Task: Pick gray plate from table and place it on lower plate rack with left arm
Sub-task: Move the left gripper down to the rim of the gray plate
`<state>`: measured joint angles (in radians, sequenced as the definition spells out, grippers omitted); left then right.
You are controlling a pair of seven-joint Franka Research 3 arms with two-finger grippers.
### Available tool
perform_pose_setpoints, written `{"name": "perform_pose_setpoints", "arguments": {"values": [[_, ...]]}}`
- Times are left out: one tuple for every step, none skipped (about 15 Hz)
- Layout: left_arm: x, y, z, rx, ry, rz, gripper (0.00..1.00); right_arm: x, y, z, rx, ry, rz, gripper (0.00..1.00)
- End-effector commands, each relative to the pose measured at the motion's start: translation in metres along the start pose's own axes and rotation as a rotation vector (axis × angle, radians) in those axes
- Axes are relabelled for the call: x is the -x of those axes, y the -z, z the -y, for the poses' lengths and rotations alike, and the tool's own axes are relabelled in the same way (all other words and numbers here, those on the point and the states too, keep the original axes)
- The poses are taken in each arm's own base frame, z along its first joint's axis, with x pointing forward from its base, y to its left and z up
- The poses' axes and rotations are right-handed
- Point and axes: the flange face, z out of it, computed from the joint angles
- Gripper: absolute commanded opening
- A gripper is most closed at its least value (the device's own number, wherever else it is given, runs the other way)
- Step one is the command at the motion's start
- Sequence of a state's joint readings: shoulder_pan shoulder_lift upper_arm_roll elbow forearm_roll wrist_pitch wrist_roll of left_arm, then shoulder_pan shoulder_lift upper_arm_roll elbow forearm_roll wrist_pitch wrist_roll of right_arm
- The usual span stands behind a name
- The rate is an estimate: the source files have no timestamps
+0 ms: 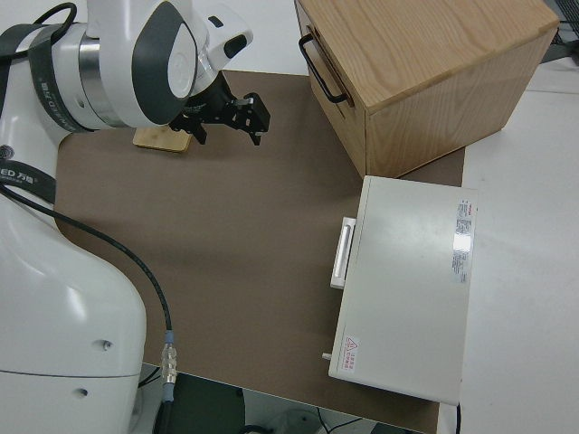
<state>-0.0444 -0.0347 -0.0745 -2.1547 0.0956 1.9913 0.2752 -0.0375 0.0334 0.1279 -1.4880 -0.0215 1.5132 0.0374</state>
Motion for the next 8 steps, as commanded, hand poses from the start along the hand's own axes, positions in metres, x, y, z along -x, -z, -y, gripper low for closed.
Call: {"name": "perform_pose_setpoints", "arguments": {"values": [[0.014, -0.021, -0.001, -0.048, -0.052, -0.028, 1.0, -0.001, 0.003, -0.002, 0.001, -0.015, 0.004, 0.983], [0.015, -0.029, -0.002, -0.059, -0.062, -0.03, 1.0, -0.001, 0.003, -0.002, 0.001, -0.015, 0.005, 0.983], [0.016, -0.034, -0.001, -0.059, -0.058, -0.036, 1.0, -0.001, 0.003, -0.002, 0.001, -0.015, 0.004, 0.983], [0.017, -0.041, -0.001, -0.06, -0.059, -0.043, 1.0, -0.001, 0.003, -0.001, 0.001, -0.014, 0.004, 0.983], [0.018, -0.046, -0.001, -0.061, -0.061, -0.051, 1.0, -0.001, 0.003, -0.002, 0.001, -0.015, 0.005, 0.983], [0.02, -0.05, 0.003, -0.063, -0.054, -0.056, 1.0, -0.001, 0.003, -0.001, 0.001, -0.015, 0.004, 0.983], [0.022, -0.055, 0.004, -0.064, -0.053, -0.057, 1.0, -0.001, 0.003, -0.002, 0.001, -0.015, 0.005, 0.983], [0.024, -0.06, 0.003, -0.064, -0.054, -0.06, 1.0, -0.001, 0.003, -0.002, 0.001, -0.015, 0.004, 0.983]]}}
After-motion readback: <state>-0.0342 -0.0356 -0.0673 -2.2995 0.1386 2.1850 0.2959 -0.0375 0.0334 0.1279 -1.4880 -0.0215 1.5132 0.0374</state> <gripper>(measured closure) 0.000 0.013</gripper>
